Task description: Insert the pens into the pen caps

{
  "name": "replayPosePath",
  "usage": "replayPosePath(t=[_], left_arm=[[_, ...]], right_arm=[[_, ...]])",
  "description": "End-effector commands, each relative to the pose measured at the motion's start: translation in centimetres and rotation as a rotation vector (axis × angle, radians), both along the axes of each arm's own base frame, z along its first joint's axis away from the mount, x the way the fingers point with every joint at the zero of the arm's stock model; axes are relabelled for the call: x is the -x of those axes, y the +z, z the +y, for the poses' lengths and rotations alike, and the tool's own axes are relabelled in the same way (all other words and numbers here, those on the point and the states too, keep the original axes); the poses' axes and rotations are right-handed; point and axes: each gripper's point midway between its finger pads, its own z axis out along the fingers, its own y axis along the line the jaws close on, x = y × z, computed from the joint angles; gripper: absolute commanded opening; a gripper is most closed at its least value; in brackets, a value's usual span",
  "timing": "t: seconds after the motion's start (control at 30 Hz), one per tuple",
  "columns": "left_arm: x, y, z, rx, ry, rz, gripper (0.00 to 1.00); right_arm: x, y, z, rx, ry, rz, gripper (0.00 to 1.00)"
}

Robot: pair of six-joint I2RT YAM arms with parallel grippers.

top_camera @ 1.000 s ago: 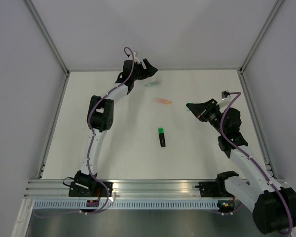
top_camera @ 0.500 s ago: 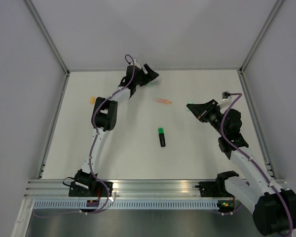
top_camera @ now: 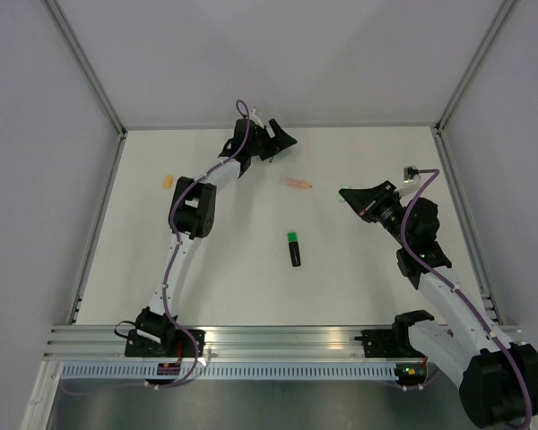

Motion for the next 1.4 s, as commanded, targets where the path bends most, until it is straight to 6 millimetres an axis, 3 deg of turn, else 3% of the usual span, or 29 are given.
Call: replayPosePath(t=[0.0, 0.37, 0.43, 0.7, 1.03, 1.37], left_arm=[[3.0, -0.8, -1.0, -0.114, -0.066, 0.08, 0.92], [3.9, -1.0, 1.6, -0.333, -0.038, 0.099, 0.9], [4.3, -1.5, 2.3, -0.412, -0.054, 0.103, 0.9], [3.8, -0.6, 5.7, -0.72, -0.009, 0.005, 0.83], [4.6, -0.3, 3.7, -0.851, -0.146, -0.131, 0.74], [5.4, -0.1, 2.0, -0.859, -0.266, -0.208, 0.74]], right_arm=[[0.0, 1.2, -0.1, -0.014, -0.006, -0.052, 0.0], [0.2, 1.3, -0.2, -0.015, -0.007, -0.055, 0.0], [0.2, 1.3, -0.2, -0.014, -0.007, -0.053, 0.0], [0.4, 1.5, -0.2, -0.022, -0.004, -0.057, 0.0], [0.5, 1.7, -0.2, -0.027, -0.009, -0.058, 0.0], [0.5, 1.5, -0.3, -0.028, -0.014, -0.049, 0.0]])
